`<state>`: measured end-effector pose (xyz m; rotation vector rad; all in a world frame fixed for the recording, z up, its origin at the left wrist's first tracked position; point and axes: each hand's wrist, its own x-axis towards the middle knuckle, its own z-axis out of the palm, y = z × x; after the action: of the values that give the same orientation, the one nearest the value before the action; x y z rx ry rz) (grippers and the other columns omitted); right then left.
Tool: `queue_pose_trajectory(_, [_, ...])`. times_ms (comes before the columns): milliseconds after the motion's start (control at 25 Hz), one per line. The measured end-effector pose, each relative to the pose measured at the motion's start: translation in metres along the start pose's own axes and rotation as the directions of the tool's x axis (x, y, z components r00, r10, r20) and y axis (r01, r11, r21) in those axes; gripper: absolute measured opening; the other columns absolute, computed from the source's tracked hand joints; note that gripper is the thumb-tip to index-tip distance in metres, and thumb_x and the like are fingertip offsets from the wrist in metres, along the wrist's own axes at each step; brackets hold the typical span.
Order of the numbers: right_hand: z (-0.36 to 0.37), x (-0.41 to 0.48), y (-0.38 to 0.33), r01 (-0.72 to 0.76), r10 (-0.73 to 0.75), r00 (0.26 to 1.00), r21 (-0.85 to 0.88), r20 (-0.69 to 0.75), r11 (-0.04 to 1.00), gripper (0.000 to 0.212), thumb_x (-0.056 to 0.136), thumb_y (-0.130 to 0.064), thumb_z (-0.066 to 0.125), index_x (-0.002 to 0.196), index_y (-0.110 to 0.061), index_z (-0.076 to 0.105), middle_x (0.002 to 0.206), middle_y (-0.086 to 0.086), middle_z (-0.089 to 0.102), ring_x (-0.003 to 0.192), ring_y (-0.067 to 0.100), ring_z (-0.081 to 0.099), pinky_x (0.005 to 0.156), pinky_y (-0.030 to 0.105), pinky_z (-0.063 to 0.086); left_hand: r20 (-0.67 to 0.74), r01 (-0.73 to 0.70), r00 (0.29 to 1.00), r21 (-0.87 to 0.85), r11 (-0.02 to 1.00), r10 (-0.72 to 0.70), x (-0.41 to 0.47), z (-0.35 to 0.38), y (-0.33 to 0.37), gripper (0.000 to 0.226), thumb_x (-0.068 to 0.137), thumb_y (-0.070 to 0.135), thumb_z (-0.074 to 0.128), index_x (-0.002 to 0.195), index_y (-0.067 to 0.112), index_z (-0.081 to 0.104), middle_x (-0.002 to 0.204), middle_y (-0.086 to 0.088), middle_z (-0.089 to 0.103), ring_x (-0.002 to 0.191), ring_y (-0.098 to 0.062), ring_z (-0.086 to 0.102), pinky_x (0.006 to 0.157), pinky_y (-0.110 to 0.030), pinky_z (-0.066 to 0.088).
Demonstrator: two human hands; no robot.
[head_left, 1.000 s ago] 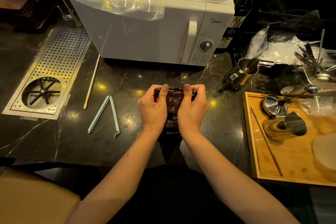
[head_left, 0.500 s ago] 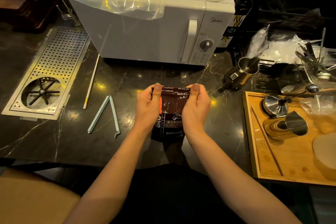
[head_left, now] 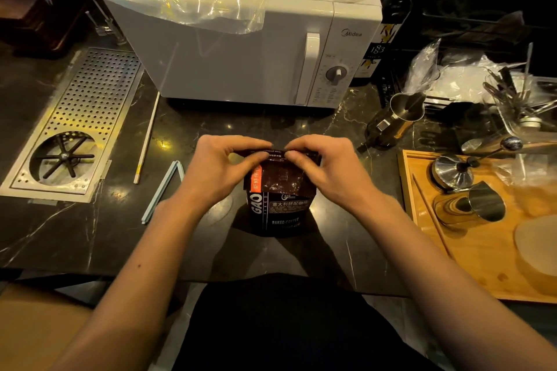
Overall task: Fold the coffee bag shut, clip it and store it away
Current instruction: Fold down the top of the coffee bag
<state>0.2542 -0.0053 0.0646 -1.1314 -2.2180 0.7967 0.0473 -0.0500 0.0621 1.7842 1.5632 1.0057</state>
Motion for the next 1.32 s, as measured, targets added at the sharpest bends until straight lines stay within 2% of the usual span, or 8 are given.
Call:
queue_pose_trajectory(120, [-0.01, 0.01, -0.008, 0.113, -0.099, 0.985, -0.097, 0.145, 0.989, 0.017, 0.091, -0.016, 0.064, 0.106, -0.014, 0.071, 0.097, 0.002, 0.074, 0.091, 0.017, 0.068, 0.08, 0.037, 0.057, 0.118, -0.163, 0.982, 0.146, 0.976, 0.146, 0.007, -0.009, 0.011, 0.024, 0.083, 0.01, 0.072, 0.107, 0.015, 0.075, 0.098, 0.011, 0.07, 0.092, 0.002, 0.065, 0.084, -0.005, 0.048])
queue_pose_trajectory(200, [-0.014, 0.014, -0.011, 0.172, -0.136, 0.972, -0.186, 0.191, 0.967, 0.015, 0.091, -0.019, 0.064, 0.104, -0.016, 0.071, 0.095, 0.002, 0.071, 0.089, 0.018, 0.066, 0.078, 0.038, 0.055, 0.186, -0.206, 0.969, 0.235, 0.95, 0.164, 0.012, -0.012, 0.018, 0.023, 0.082, 0.012, 0.073, 0.105, 0.016, 0.075, 0.096, 0.008, 0.072, 0.087, 0.003, 0.062, 0.08, -0.002, 0.046])
queue_pose_trajectory(400, [-0.014, 0.017, -0.019, 0.212, -0.156, 0.972, -0.369, 0.175, 0.905, 0.005, 0.086, -0.018, 0.067, 0.088, -0.013, 0.069, 0.082, 0.004, 0.062, 0.076, 0.024, 0.061, 0.064, 0.031, 0.046, 0.195, -0.116, 0.979, 0.309, 0.944, 0.056, 0.016, -0.011, 0.031, 0.016, 0.084, 0.015, 0.072, 0.1, 0.016, 0.076, 0.094, 0.0, 0.076, 0.09, -0.011, 0.07, 0.083, -0.023, 0.053])
queue_pose_trajectory(640, [-0.017, 0.02, -0.021, 0.187, -0.131, 0.976, -0.364, 0.174, 0.912, 0.003, 0.085, -0.015, 0.067, 0.086, -0.013, 0.069, 0.08, 0.005, 0.062, 0.074, 0.025, 0.06, 0.061, 0.032, 0.046, 0.25, -0.148, 0.967, 0.422, 0.894, 0.042, 0.021, -0.007, 0.04, 0.021, 0.088, 0.022, 0.067, 0.108, 0.02, 0.072, 0.098, 0.001, 0.072, 0.094, -0.014, 0.066, 0.086, -0.029, 0.053])
queue_pose_trajectory(840, [-0.017, 0.018, -0.018, 0.195, -0.143, 0.973, -0.307, 0.183, 0.932, 0.005, 0.085, -0.016, 0.068, 0.088, -0.013, 0.071, 0.08, 0.004, 0.062, 0.074, 0.024, 0.061, 0.061, 0.033, 0.048, 0.3, -0.266, 0.943, 0.413, 0.871, 0.145, 0.022, -0.008, 0.033, 0.013, 0.088, 0.025, 0.067, 0.096, 0.017, 0.074, 0.083, 0.0, 0.067, 0.078, -0.017, 0.062, 0.073, -0.039, 0.054])
queue_pose_trajectory(1000, [-0.021, 0.015, -0.012, 0.188, -0.13, 0.967, -0.271, 0.218, 0.944, 0.011, 0.087, -0.023, 0.068, 0.089, -0.012, 0.07, 0.084, 0.003, 0.064, 0.077, 0.019, 0.061, 0.065, 0.036, 0.051, 0.3, -0.286, 0.938, 0.395, 0.873, 0.172, 0.023, -0.009, 0.029, 0.012, 0.087, 0.027, 0.068, 0.093, 0.018, 0.073, 0.08, 0.007, 0.061, 0.073, -0.006, 0.053, 0.071, -0.025, 0.049])
queue_pose_trajectory(1200, [-0.026, 0.017, -0.007, 0.169, -0.104, 0.963, -0.26, 0.247, 0.951, 0.007, 0.088, -0.018, 0.067, 0.093, -0.014, 0.071, 0.09, 0.003, 0.065, 0.084, 0.017, 0.061, 0.073, 0.031, 0.052, 0.333, -0.271, 0.933, 0.403, 0.874, 0.136, 0.027, -0.016, 0.027, 0.015, 0.085, 0.02, 0.071, 0.099, 0.016, 0.075, 0.091, -0.001, 0.071, 0.084, -0.012, 0.064, 0.079, -0.028, 0.053])
queue_pose_trajectory(1320, [-0.025, 0.015, -0.006, 0.163, -0.108, 0.97, -0.253, 0.217, 0.954, 0.005, 0.086, -0.017, 0.07, 0.09, -0.014, 0.072, 0.087, 0.002, 0.066, 0.081, 0.016, 0.061, 0.07, 0.033, 0.053, 0.323, -0.286, 0.933, 0.403, 0.869, 0.157, 0.025, -0.02, 0.026, 0.012, 0.083, 0.017, 0.073, 0.095, 0.017, 0.076, 0.087, 0.0, 0.073, 0.081, -0.015, 0.068, 0.076, -0.028, 0.054])
